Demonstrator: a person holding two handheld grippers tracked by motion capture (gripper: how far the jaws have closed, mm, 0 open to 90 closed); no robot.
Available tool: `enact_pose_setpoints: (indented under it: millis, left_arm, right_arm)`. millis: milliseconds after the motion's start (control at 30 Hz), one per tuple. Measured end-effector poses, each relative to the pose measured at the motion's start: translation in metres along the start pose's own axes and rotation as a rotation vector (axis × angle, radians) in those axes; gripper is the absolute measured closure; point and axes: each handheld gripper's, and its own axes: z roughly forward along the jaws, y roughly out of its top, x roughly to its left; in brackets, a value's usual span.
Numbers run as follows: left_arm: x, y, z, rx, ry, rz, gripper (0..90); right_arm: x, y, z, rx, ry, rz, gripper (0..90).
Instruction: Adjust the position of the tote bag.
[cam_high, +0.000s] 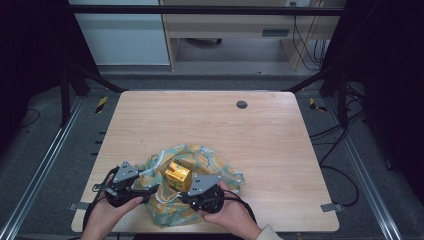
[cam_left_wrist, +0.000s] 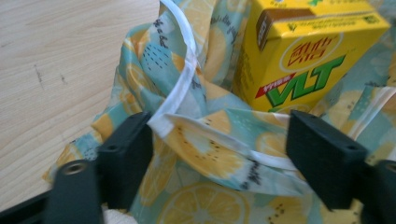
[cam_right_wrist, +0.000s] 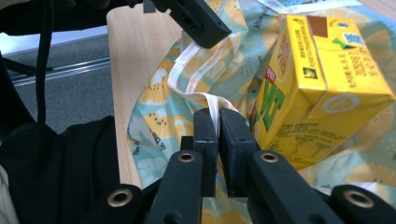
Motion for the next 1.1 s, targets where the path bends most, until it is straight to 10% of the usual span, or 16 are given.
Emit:
enact_pose_setpoints:
  millis: [300,600,967,1100]
  left_arm:
    - [-0.004,-0.007,0.008,0.084,-0.013,0.054,58.4]
    - [-0.008,-0.010,0.016,0.116,-0.018,0.092,61.9]
    - [-0.009,-0.011,0.017,0.123,-0.026,0.122,70.3]
    - [-0.007,-0.010,0.014,0.111,-0.028,0.119,75.7]
  right_arm:
    - [-0.003,-0.007,-0.008,0.016,-0.040,0.029,53.7]
    - [-0.016,-0.013,-0.039,-0.010,-0.133,0.087,23.4]
    - [-0.062,-0.014,-0.053,-0.033,-0.228,0.161,25.5]
    - [-0.065,-0.027,-0.046,0.037,-0.197,0.171,43.8]
